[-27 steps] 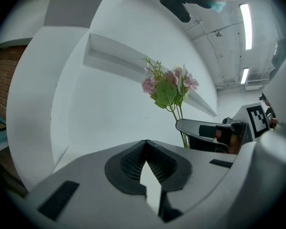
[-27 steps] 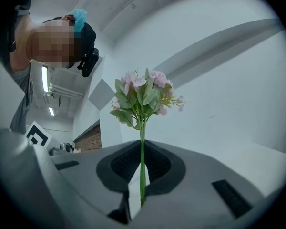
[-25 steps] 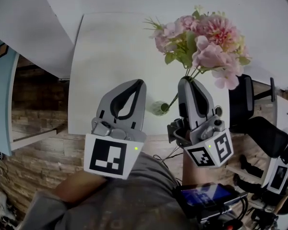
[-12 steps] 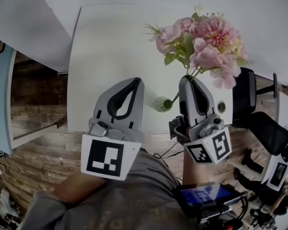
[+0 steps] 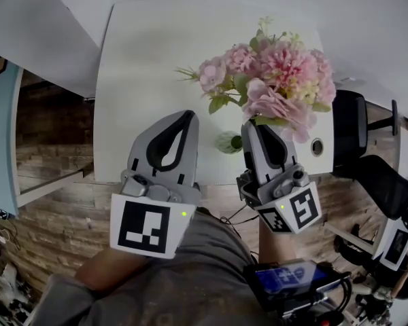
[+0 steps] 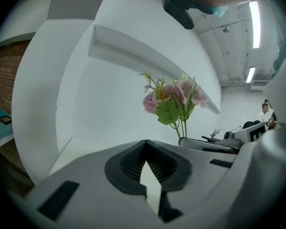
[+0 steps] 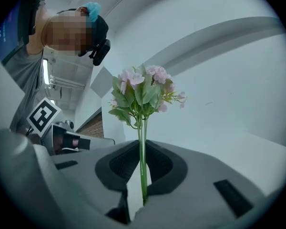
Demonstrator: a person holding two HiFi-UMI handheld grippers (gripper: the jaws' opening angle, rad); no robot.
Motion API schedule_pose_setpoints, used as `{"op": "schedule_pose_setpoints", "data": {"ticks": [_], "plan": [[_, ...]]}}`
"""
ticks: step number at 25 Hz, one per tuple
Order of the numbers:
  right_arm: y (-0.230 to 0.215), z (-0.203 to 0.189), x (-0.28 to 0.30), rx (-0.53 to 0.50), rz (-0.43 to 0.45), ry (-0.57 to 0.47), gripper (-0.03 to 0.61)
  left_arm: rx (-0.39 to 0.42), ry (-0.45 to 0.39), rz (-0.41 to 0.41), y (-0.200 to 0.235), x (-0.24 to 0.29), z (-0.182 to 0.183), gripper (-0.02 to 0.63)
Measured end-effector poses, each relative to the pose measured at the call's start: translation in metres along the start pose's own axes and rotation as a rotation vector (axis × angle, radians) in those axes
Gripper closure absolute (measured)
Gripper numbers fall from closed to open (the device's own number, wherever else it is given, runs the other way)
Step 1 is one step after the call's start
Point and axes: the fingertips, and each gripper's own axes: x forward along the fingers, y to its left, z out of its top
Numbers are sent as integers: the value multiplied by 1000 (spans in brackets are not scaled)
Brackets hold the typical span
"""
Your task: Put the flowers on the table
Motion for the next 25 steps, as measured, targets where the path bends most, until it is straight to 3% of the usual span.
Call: {"op": "schedule_pose_setpoints", "data": {"ticks": [5,17,25], "plan": [[15,-31,-23,-23,-1,70,537,3,10,13,-7,-25,-26,606],[15,-76,-47,-91,-38,292,483,34,15,12,-27,-41,-35,606],[19,-86,-61,-105,-34,342,432,55,-7,29,-42,-54,-36,606]]}}
